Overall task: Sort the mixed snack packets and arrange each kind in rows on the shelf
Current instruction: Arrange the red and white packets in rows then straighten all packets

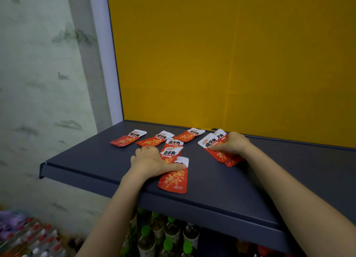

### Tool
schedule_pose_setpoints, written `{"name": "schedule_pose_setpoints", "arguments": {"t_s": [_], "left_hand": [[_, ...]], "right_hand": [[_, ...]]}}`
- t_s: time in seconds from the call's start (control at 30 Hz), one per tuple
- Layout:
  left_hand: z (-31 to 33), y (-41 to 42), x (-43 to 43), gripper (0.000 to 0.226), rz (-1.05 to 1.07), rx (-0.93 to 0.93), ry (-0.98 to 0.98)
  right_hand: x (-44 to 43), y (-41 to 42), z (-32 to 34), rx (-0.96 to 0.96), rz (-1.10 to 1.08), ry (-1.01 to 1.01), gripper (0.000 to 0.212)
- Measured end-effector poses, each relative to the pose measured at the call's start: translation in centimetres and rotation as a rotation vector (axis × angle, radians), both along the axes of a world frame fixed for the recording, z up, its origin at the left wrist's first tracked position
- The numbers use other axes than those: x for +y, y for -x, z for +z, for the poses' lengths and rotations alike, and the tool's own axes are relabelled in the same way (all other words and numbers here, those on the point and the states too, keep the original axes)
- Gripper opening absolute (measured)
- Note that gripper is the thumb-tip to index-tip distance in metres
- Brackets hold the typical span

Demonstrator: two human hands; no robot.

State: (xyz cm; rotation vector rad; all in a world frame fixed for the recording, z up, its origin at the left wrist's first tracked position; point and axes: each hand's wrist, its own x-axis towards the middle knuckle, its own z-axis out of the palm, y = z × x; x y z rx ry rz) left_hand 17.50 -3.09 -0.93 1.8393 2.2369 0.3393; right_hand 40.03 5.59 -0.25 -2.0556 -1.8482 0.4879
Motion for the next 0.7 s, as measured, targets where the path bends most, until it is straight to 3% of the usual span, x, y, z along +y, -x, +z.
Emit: {"name": "schedule_pose_setpoints", "arguments": {"t_s": [0.13,0.37,0.5,0.6,0.7], "left_hand": [[0.1,-0.3,-0.4,0.097,-0.042,-0.126,-0.003],[1.4,-1.1,-2.0,0.093,-0.13,-0.216,0.051],[2.0,-1.4,-2.4,0.07,-0.164,-0.307,0.084],[1.9,-1.3,-2.5,0.085,-0.187,-0.349,0.078],[1.6,-0.8,-2.6,0.093,-0.249,-0.503,0.154]], "right_hand": [[-1.5,-0.2,0.2,0.011,-0.019,-0.057,0.069],[-3.0,-0.2,0.0,0.061,-0.069,-0.094,0.077],[-3.8,-0.3,-0.2,0.104,-0.074,-0.135,0.072],[-4.6,-0.3,-0.2,0.143,-0.078,-0.175,0.067],[-5.1,-0.7,-0.4,0.223,-0.081,-0.198,0.062]]}}
